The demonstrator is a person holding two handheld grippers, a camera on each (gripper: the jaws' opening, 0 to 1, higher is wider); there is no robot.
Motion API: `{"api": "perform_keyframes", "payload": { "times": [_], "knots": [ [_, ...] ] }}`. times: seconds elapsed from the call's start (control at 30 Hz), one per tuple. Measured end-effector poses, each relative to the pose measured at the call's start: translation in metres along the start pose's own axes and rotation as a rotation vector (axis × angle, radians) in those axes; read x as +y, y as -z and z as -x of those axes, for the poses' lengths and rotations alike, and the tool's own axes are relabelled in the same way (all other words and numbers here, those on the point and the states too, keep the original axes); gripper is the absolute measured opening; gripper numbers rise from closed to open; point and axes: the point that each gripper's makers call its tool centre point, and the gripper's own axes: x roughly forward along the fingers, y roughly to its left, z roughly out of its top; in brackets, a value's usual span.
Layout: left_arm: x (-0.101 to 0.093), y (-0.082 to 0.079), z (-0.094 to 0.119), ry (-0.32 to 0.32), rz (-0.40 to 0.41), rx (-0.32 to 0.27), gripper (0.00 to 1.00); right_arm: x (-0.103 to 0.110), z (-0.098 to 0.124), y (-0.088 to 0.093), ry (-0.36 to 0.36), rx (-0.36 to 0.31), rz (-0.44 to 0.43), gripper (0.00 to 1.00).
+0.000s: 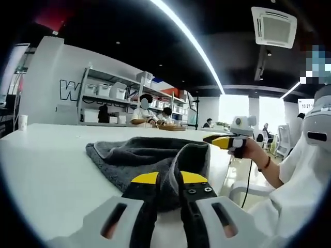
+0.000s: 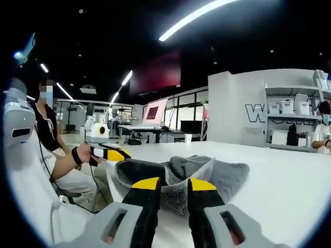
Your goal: Open the folded towel by lifting each exposed corner and separating the folded layers until the towel lies flat within the target outline without major curled edges
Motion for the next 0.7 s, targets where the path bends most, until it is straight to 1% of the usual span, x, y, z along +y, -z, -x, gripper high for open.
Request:
{"api": "perform_keyframes", "payload": {
  "times": [0.17, 0.2, 0.23, 0.3, 0.37, 0.4, 0.53, 0.6, 0.63, 0.7],
  "knots": [
    [0.004, -0.001, 0.001, -0.015, 0.015, -0.011, 0.15, -0.002, -0.001, -0.002, 0.005, -0.015, -0.021, 0.18],
    [0.002, 0.000, 0.000, -0.005, -0.014, -0.008, 0.15, -0.003, -0.002, -0.005, 0.011, -0.045, 0.009, 0.20],
    [0.001, 0.002, -0.001, -0.002, -0.011, 0.005, 0.15, 0.001, -0.003, -0.006, 0.001, -0.041, -0.001, 0.23],
    [0.003, 0.005, -0.001, -0.008, -0.016, 0.016, 0.16, 0.001, -0.002, -0.006, 0.003, -0.029, -0.003, 0.27],
    [0.003, 0.006, -0.001, 0.001, -0.015, 0.019, 0.17, 0.009, 0.001, -0.014, -0.034, -0.047, -0.008, 0.29],
    [0.002, 0.006, 0.000, 0.011, -0.007, 0.020, 0.17, 0.011, 0.001, -0.018, -0.037, -0.058, -0.014, 0.28],
    [-0.001, 0.009, -0.001, 0.021, -0.020, 0.036, 0.15, 0.010, 0.000, -0.015, -0.024, -0.039, -0.001, 0.27],
    [-0.003, 0.010, -0.002, 0.027, -0.023, 0.044, 0.15, 0.011, 0.000, -0.016, -0.025, -0.046, -0.019, 0.21],
    [-0.005, 0.012, -0.003, 0.039, -0.029, 0.056, 0.14, 0.012, -0.002, -0.017, -0.024, -0.053, -0.022, 0.20],
    [-0.009, 0.014, -0.003, 0.055, -0.033, 0.072, 0.11, 0.012, -0.008, -0.012, -0.007, -0.035, -0.027, 0.17]
  ]
}}
